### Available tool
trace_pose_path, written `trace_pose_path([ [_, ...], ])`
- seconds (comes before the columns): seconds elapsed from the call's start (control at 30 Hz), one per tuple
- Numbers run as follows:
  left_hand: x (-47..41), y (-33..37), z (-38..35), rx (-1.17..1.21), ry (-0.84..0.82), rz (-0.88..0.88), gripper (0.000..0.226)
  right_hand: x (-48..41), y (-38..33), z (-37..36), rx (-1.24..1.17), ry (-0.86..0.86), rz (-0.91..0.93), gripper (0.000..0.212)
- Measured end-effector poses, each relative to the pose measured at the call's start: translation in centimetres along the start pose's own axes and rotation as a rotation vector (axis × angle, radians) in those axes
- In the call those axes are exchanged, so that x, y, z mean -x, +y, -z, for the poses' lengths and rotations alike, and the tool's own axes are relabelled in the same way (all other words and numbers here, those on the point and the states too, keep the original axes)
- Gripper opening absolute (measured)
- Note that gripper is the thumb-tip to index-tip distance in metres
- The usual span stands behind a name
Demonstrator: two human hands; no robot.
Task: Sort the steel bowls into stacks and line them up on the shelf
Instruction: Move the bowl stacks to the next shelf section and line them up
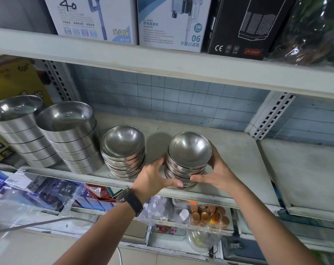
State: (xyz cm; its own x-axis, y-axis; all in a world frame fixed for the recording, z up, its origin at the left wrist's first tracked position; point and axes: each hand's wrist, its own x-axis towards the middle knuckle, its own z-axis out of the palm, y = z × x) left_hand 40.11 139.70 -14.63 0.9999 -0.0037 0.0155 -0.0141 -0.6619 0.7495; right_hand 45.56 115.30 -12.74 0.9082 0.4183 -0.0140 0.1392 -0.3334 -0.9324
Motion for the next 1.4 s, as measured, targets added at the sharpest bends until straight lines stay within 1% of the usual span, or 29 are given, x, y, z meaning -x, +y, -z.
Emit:
trace_pose_path([
  [0.07, 0.2, 0.2, -0.1, 0.029, 0.025, 0.003, 0.12, 0.1, 0.0, -0.1, 0.008, -0.001, -0.017, 0.126],
  [0.2, 0.4, 0.2, -0.3, 0.082, 0.031, -0.031, 0.114, 0.2, 0.2, -0.2, 0.024, -0.007, -0.044, 0.125],
  [0.33, 0.4, 0.3, -0.3, 0.079, 0.043, -0.048, 0.114, 0.5, 0.5, -0.1, -0.003, -0.018, -0.067, 0.12],
  [0.43, 0.4, 0.3, -0.3, 0.094, 0.046, -0.051, 0.114, 0.6, 0.5, -0.4, -0.018, -0.017, -0.061, 0.125],
  [0.53, 0.5, 0.1, -0.4, 0.096, -0.023, -0.053, 0.124, 0.8, 0.7, -0.6, -0.009, -0.007, -0.062, 0.133],
  [0.6, 0.5, -0.2, -0.8, 0.085, -0.052, -0.039, 0.132, 1.0, 0.7, -0.9, 0.008, -0.008, -0.052, 0.133],
  [0.77, 0.6, -0.5, -1.5, 0.166, 0.02, 0.022, 0.132, 0.9, 1.1, -1.3, 0.025, 0.051, -0.045, 0.134],
  [0.87, 0.5, -0.5, -1.4, 0.126, 0.024, 0.034, 0.136, 1.0, 1.0, -1.3, 0.03, 0.055, -0.052, 0.136],
  [1.03, 0.1, -0.7, -1.2, -0.029, 0.009, 0.048, 0.138, 0.9, 0.9, -1.1, 0.047, 0.048, -0.06, 0.14],
  [1.2, -0.2, -0.8, -0.9, -0.182, 0.037, 0.01, 0.139, 0.9, 0.9, -1.0, 0.1, 0.056, -0.104, 0.144],
  [1.4, -0.3, -0.8, -0.7, -0.165, 0.031, -0.003, 0.136, 0.6, 0.7, -1.1, 0.136, 0.07, -0.097, 0.144],
])
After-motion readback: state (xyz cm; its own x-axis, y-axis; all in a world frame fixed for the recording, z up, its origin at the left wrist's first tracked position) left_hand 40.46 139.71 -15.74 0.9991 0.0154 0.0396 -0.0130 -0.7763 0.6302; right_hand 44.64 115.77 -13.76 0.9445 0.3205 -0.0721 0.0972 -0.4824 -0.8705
